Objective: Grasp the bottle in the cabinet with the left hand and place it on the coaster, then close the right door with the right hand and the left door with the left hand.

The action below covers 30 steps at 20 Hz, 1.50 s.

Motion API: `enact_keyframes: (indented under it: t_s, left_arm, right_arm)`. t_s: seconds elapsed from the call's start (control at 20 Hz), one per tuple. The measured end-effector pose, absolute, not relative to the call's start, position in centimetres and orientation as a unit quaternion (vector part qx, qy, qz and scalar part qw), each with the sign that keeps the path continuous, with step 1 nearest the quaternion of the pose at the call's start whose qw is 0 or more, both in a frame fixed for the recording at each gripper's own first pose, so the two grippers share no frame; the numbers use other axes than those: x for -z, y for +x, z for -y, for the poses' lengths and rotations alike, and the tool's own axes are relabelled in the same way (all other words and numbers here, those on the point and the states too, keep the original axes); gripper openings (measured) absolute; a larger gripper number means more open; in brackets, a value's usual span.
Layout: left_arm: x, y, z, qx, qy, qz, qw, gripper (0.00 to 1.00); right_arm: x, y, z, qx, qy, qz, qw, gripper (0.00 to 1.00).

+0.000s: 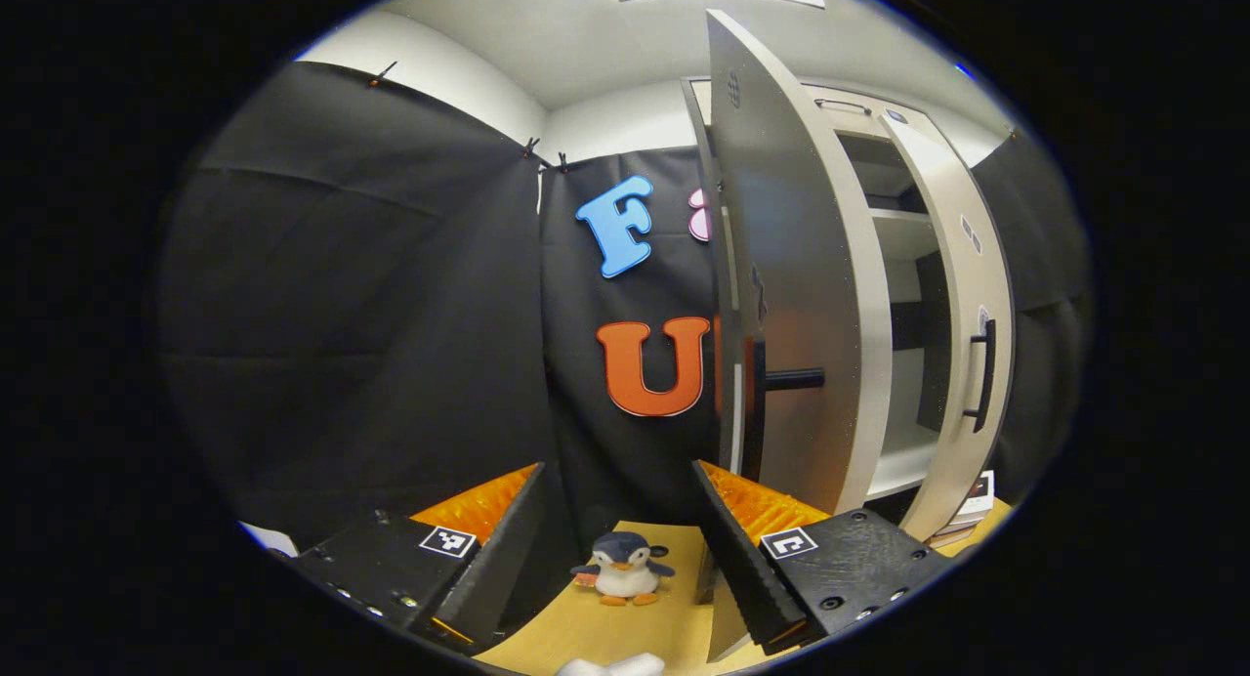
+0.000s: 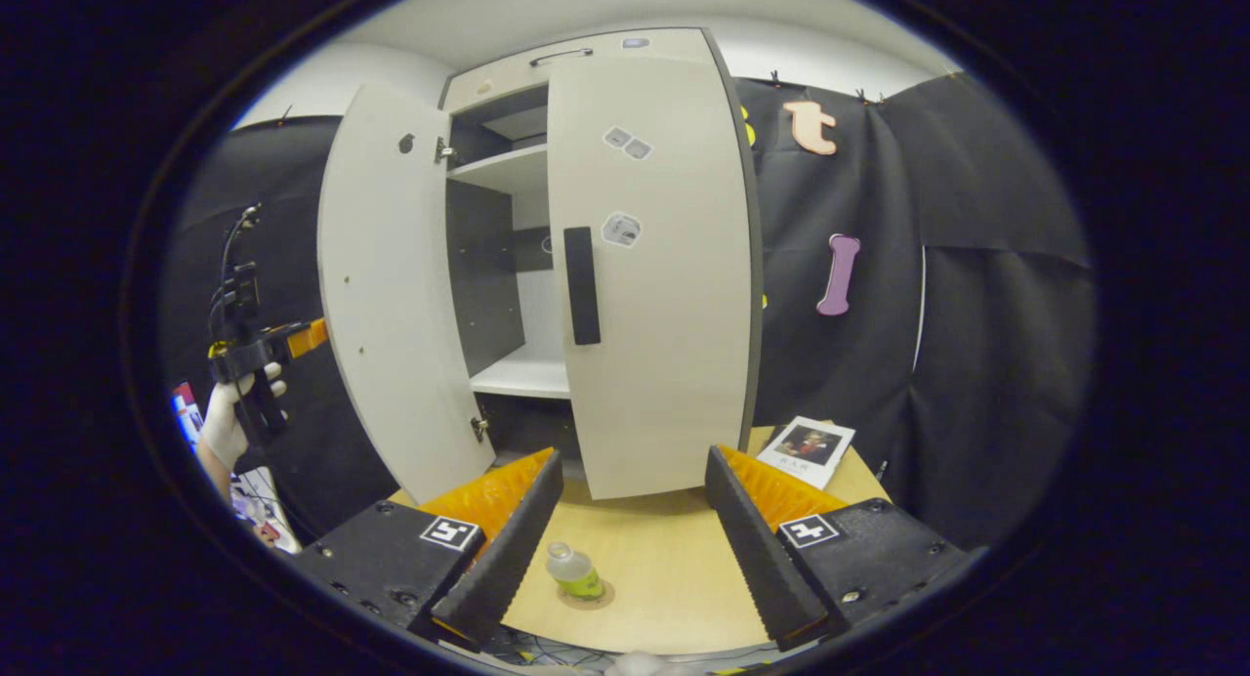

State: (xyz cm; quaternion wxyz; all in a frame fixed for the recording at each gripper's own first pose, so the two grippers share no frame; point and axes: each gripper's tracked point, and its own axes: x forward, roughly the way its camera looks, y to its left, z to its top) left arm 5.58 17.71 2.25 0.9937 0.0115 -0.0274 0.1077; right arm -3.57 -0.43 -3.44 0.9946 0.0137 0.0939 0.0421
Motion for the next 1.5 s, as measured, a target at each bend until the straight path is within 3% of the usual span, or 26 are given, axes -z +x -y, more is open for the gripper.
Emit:
enact_keyframes:
  t_s: [0.5,0.55,0.6,0.75,0.9,1.2,1.25,1.3,1.5]
  left_arm:
    - [-2.2,6.6,-10.1,-0.039,-0.003,0.025,0.999,0.9]
    - [-2.1,7.0,-9.0,-0.024,-0.006,0.023,0.999,0.96]
    - [-2.2,7.5,-7.8,-0.009,-0.011,0.023,1.0,0.9]
    - [-2.1,8.8,-4.9,0.022,-0.031,0.015,0.999,0.91]
    - [-1.4,9.3,-3.5,0.027,-0.045,0.0,0.999,0.96]
    - [-1.3,8.5,-1.9,0.039,-0.031,-0.008,0.999,0.95]
    - [-1.1,8.2,-1.7,0.041,-0.029,-0.009,0.999,0.9]
    - [-1.2,7.7,-1.5,0.042,-0.027,-0.009,0.999,0.95]
    - [-1.5,6.0,0.0,0.056,-0.016,-0.008,0.998,0.95]
  right_arm:
    - [3.4,-3.5,1.7,-0.019,0.017,-0.093,0.995,0.97]
    - [3.5,-3.5,1.8,-0.018,0.018,-0.092,0.995,0.97]
    - [3.4,-3.5,1.8,-0.017,0.017,-0.093,0.995,0.97]
    - [3.3,-3.5,2.4,-0.01,0.012,-0.09,0.996,0.97]
    - [3.0,-3.2,2.6,-0.005,0.016,-0.083,0.996,0.96]
    - [2.8,-2.9,2.5,-0.001,0.026,-0.079,0.997,0.97]
    - [2.8,-2.9,2.5,-0.002,0.027,-0.079,0.997,0.96]
    - [2.7,-2.8,2.4,-0.002,0.028,-0.078,0.997,0.97]
    - [2.2,-2.4,2.4,0.0,0.033,-0.065,0.997,0.97]
